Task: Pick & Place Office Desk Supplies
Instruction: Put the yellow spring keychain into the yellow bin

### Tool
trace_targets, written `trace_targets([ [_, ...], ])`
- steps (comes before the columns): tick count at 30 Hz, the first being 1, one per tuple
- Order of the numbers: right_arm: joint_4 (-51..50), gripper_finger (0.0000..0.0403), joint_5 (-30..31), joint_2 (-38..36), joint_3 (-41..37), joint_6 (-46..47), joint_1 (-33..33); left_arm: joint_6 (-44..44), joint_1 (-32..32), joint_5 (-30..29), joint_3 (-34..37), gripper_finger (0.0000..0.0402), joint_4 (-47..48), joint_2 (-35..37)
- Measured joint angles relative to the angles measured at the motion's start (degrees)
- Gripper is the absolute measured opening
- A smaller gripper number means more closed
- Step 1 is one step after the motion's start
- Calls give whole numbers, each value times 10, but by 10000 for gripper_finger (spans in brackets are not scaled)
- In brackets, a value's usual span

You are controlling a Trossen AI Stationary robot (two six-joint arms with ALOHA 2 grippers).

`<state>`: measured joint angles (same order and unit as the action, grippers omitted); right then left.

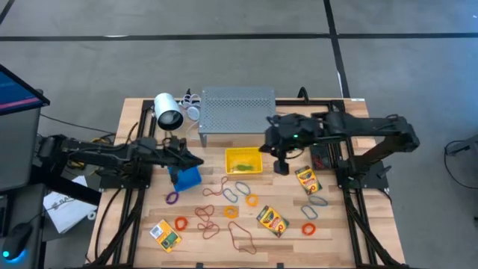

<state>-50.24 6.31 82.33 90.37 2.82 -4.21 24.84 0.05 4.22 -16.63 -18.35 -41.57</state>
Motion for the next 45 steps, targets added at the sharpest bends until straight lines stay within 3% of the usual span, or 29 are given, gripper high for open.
trace_targets([
  [4, -50, 2, 59, -13, 0, 21, -19, 11, -15, 58, -47, 8, 4, -73],
  [10, -80, 1, 117, -42, -60, 74, -33, -12, -52, 67, -114, 8, 45, -182],
  [14, 32, 1, 92, -139, -160, 103, -20, -29, -58, 66, -146, 8, 64, -228],
  [21, 211, 0, 40, -359, -334, 162, 4, -38, -53, 57, -162, 8, 52, -225],
  [28, 282, 0, 25, -475, -448, 182, -17, -5, -50, 33, -162, 8, 89, -240],
  [38, 300, 0, 27, -493, -494, 171, -17, 11, -69, 73, -178, 11, 98, -312],
  [45, 299, 0, 33, -493, -504, 160, -17, -8, -80, 97, -229, 44, 107, -390],
])
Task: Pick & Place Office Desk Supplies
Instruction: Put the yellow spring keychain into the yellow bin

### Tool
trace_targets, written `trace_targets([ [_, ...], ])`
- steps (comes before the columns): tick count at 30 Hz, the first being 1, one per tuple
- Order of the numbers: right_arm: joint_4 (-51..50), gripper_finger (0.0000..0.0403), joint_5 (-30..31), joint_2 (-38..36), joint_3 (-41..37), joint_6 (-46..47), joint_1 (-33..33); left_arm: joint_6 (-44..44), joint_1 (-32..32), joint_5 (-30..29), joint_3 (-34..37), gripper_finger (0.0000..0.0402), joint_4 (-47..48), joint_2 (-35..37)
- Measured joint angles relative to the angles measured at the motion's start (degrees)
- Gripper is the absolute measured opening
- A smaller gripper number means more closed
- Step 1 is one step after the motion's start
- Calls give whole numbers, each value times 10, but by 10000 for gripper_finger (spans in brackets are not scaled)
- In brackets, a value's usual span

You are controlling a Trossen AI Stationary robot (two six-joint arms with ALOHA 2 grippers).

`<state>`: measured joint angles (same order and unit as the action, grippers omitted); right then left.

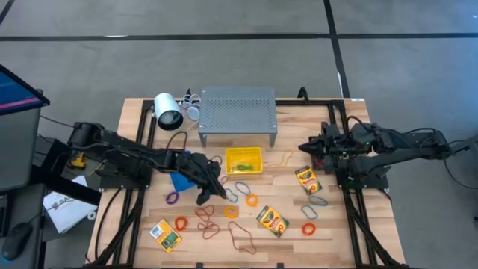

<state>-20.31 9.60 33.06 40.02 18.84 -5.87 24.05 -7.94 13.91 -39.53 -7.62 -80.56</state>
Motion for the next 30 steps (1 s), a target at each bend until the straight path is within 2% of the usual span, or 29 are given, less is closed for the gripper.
trace_targets([
  [8, -4, 0, 10, 0, -8, -13, 0, -3, -22, -1, -49, 78, 25, -63],
  [13, -9, 0, 10, 0, -8, -25, 0, -57, -51, -16, -87, 86, 68, -114],
  [17, -14, 0, 10, 0, -8, -30, 0, -130, -65, -49, -130, 87, 119, -135],
  [24, -30, 0, 10, 0, -8, -24, 0, -305, -93, -157, -199, 87, 253, -149],
  [27, -34, 0, 9, 0, -8, -23, 0, -311, -91, -153, -210, 88, 269, -156],
  [30, -34, 0, 9, 5, -7, -23, 0, -302, -89, -118, -209, 89, 290, -160],
])
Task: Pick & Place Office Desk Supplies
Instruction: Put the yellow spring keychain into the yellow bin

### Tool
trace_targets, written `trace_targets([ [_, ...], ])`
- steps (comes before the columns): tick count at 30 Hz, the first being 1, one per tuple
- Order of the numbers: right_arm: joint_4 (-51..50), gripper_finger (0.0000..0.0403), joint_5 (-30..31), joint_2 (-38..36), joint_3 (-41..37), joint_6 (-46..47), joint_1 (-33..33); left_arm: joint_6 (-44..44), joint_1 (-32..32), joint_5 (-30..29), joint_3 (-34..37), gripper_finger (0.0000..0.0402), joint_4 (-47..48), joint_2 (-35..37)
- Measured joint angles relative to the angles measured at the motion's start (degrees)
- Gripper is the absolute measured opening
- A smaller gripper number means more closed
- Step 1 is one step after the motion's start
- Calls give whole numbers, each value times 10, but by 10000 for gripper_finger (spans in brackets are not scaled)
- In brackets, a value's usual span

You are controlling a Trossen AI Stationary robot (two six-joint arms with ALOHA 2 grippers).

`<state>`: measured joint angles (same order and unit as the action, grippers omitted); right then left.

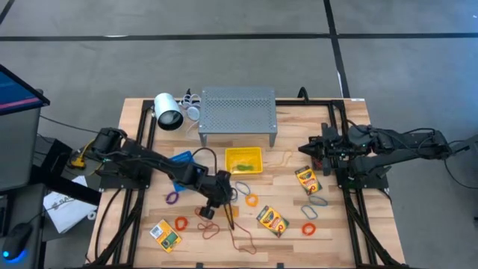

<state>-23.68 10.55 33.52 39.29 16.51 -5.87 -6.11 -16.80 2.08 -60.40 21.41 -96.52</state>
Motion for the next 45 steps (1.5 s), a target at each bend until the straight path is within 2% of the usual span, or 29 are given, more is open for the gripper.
trace_targets([
  [4, -1, 0, 0, 3, 0, 0, 0, 20, 2, 25, 1, 89, 8, -5],
  [13, -1, 0, 0, 24, 1, 0, 0, -84, 6, 18, 0, 85, -78, -2],
  [19, -9, 0, 0, 32, 1, 0, 0, -86, 6, 16, 0, 87, -82, -6],
  [24, -10, 0, 0, 33, 1, -5, 0, -86, 6, 13, 0, 114, -76, -11],
  [30, -11, 0, 0, 33, 0, -5, 0, -91, 3, 16, 0, 178, -83, -29],
  [35, -14, 0, 0, 33, 0, -4, 0, -142, -10, 12, -5, 224, -83, -54],
  [39, -14, 0, 0, 33, 0, -5, 0, -182, -17, 1, -28, 232, -62, -82],
  [45, -14, 0, 0, 33, 0, -4, 0, -237, -16, -6, -61, 213, -38, -104],
])
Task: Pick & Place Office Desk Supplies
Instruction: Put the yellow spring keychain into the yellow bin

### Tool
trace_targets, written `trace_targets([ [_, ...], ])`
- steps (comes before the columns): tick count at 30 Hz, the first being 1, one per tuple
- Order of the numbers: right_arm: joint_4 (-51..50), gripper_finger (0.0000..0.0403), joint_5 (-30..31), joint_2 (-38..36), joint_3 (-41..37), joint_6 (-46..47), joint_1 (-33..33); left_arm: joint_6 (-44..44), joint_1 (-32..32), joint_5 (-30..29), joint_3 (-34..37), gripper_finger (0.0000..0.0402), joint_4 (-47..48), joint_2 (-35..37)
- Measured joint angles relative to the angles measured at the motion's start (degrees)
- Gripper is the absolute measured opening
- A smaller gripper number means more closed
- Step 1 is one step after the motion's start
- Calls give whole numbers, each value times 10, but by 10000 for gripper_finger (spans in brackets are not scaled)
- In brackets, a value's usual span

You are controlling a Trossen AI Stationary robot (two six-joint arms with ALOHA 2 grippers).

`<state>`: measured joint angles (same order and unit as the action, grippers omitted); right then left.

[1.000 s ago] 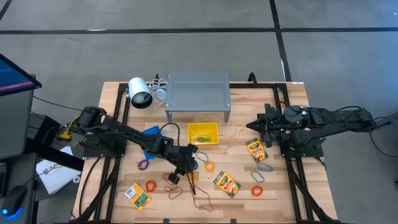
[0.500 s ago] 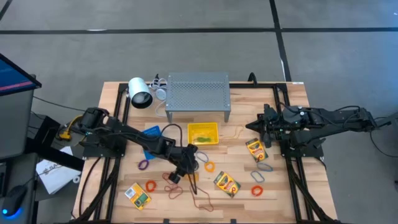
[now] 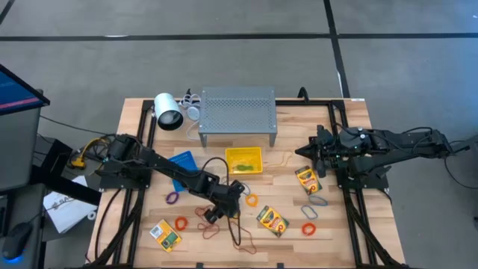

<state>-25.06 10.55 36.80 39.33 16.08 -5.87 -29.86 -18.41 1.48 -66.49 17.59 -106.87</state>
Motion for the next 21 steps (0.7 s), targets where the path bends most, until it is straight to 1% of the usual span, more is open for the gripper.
trace_targets([
  [2, 0, 0, 0, 0, 0, 3, 0, -13, 0, 6, -3, 207, 9, -6],
  [5, 0, 0, 0, 0, 0, 4, 0, -23, 0, 31, -4, 203, 8, -6],
  [7, -1, 0, 0, 0, 0, 4, -1, -43, 0, 33, -4, 203, 9, -6],
  [11, -1, 0, 0, 0, 0, 4, -1, -48, 0, 33, -5, 201, 7, -11],
  [15, -1, 0, -1, 0, 0, 4, -1, -54, 0, 19, -6, 196, 12, -33],
  [18, 0, 0, -1, 0, 0, 5, -1, -75, 0, 5, -16, 191, 22, -54],
  [21, 0, 0, -2, 0, 0, 5, -1, -77, 2, -8, -28, 187, 24, -61],
])
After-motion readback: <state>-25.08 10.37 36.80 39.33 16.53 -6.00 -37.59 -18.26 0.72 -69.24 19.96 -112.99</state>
